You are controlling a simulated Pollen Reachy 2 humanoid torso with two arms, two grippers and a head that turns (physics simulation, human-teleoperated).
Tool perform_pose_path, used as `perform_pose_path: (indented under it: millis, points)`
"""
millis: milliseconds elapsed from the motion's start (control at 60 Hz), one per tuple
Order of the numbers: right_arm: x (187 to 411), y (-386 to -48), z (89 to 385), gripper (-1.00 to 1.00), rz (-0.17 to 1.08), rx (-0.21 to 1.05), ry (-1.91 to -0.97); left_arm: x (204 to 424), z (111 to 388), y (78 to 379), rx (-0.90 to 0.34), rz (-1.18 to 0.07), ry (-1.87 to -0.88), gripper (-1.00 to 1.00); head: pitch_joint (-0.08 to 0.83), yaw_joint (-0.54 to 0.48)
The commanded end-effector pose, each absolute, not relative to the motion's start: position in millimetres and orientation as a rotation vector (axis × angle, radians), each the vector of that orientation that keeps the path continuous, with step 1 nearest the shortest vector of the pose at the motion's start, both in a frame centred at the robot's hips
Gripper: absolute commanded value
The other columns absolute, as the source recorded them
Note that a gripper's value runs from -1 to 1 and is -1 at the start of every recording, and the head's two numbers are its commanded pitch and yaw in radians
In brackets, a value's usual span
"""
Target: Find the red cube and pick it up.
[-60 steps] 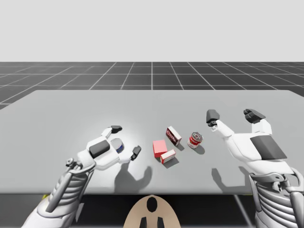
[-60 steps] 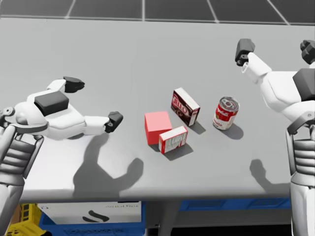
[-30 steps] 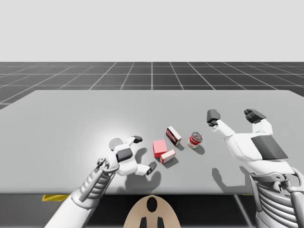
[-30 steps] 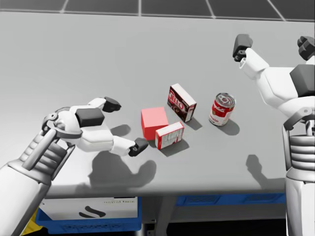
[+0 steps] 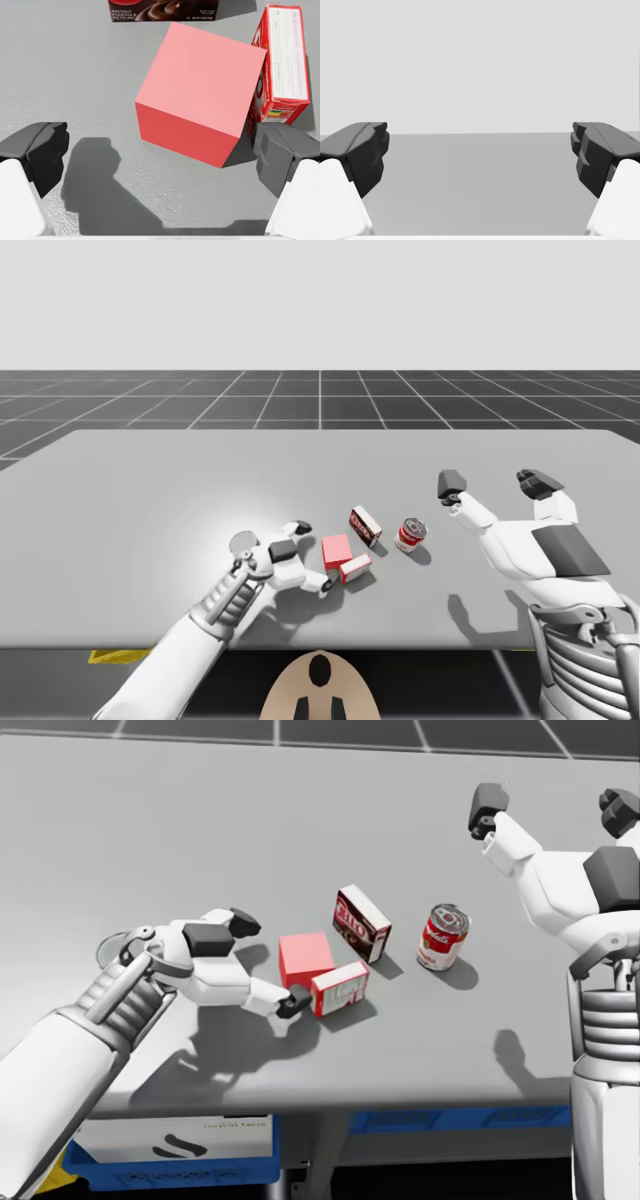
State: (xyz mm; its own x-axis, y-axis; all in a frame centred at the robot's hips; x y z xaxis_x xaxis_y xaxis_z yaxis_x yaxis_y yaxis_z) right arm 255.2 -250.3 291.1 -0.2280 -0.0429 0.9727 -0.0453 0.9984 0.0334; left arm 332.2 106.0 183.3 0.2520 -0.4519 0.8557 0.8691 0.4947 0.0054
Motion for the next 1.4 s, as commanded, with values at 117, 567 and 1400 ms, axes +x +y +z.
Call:
perform_pose_path:
  millis: [117, 567, 1400]
  points:
    - [254.0, -252.7, 292.4, -1.00, -0.004, 0.067, -1.805, 334.9, 177.8, 74.4, -0.598, -0.957, -0.922, -1.00, 0.726, -0.10]
    - [253.5, -256.8, 294.2, -1.00, -0.009, 0.072, -1.810, 335.2, 171.2, 49.8, -0.613, -0.986, -0.913, -1.00, 0.726, -0.11]
    - [253.0, -258.5, 294.9, -1.00, -0.018, 0.080, -1.808, 323.3, 182.7, 56.0, -0.632, -1.045, -0.930, 1.00, 0.419, -0.11]
